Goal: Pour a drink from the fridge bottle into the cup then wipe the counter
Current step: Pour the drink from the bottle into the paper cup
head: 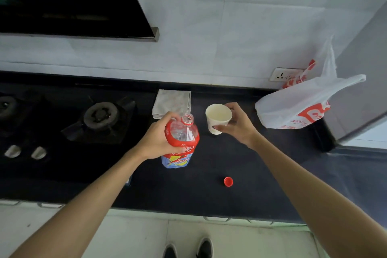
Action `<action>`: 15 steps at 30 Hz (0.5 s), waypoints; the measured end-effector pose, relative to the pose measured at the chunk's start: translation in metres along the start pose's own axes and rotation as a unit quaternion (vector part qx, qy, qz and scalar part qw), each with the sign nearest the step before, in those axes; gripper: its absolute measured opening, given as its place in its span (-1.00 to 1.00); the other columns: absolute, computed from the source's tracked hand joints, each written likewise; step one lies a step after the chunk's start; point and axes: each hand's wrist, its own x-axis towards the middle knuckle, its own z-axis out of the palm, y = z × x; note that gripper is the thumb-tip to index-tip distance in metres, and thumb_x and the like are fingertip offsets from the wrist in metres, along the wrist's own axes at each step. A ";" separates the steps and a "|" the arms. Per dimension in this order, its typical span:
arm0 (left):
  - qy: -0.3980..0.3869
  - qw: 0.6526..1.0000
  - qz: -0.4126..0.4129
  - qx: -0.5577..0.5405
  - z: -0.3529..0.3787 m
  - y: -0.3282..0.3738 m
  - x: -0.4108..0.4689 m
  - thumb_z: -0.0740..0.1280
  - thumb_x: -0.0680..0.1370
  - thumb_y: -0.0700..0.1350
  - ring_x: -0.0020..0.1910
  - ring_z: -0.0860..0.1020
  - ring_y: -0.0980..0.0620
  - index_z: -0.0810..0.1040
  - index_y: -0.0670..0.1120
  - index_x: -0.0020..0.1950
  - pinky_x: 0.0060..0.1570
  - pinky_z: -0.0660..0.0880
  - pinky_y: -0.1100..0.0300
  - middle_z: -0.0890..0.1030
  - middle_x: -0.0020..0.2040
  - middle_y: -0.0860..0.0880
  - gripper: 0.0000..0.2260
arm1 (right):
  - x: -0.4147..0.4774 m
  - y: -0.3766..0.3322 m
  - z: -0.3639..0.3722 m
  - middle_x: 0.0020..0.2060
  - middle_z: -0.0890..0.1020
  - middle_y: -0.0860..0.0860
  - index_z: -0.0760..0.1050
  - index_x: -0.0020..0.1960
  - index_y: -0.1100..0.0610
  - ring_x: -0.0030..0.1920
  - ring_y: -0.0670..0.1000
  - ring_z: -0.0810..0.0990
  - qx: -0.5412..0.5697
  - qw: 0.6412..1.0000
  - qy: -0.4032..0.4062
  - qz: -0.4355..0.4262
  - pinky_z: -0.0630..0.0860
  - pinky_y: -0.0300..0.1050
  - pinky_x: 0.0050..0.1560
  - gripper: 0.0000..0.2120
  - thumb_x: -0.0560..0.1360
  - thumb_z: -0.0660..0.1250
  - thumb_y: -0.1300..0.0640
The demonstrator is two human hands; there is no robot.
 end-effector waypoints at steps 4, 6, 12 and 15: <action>-0.002 1.000 -0.007 -0.016 0.006 -0.012 -0.008 0.68 0.25 -0.15 0.14 0.63 0.11 0.42 -0.02 0.23 0.04 0.66 0.05 0.61 0.11 0.13 -0.34 | -0.008 0.030 0.021 0.03 0.55 -0.08 0.34 0.24 0.20 0.00 -0.09 0.60 -0.011 1.000 -0.011 0.027 0.62 -0.23 0.00 -0.38 0.31 0.60 0.35; -0.008 1.000 -0.011 -0.020 0.010 -0.018 -0.010 0.68 0.26 -0.16 0.13 0.64 0.11 0.42 -0.04 0.22 0.03 0.66 0.06 0.62 0.09 0.12 -0.36 | -0.012 0.042 0.031 0.04 0.53 -0.12 0.34 0.25 0.18 0.02 -0.10 0.58 -0.024 0.999 -0.021 0.041 0.61 -0.26 -0.01 -0.37 0.31 0.60 0.34; -0.023 0.999 -0.011 -0.035 0.019 -0.033 -0.018 0.68 0.26 -0.15 0.13 0.63 0.07 0.41 -0.02 0.20 0.04 0.64 0.11 0.59 0.08 0.14 -0.36 | -0.017 0.068 0.050 0.05 0.48 -0.17 0.32 0.24 0.14 0.04 -0.12 0.55 -0.047 0.996 -0.035 0.065 0.58 -0.35 -0.09 -0.36 0.31 0.59 0.34; -0.027 0.999 -0.017 -0.038 0.023 -0.039 -0.022 0.68 0.26 -0.14 0.14 0.62 0.08 0.40 0.01 0.19 0.04 0.64 0.12 0.57 0.08 0.16 -0.37 | -0.020 0.076 0.056 0.05 0.48 -0.17 0.32 0.21 0.09 0.06 -0.09 0.54 -0.061 0.995 -0.035 0.069 0.60 -0.29 -0.08 -0.36 0.29 0.60 0.33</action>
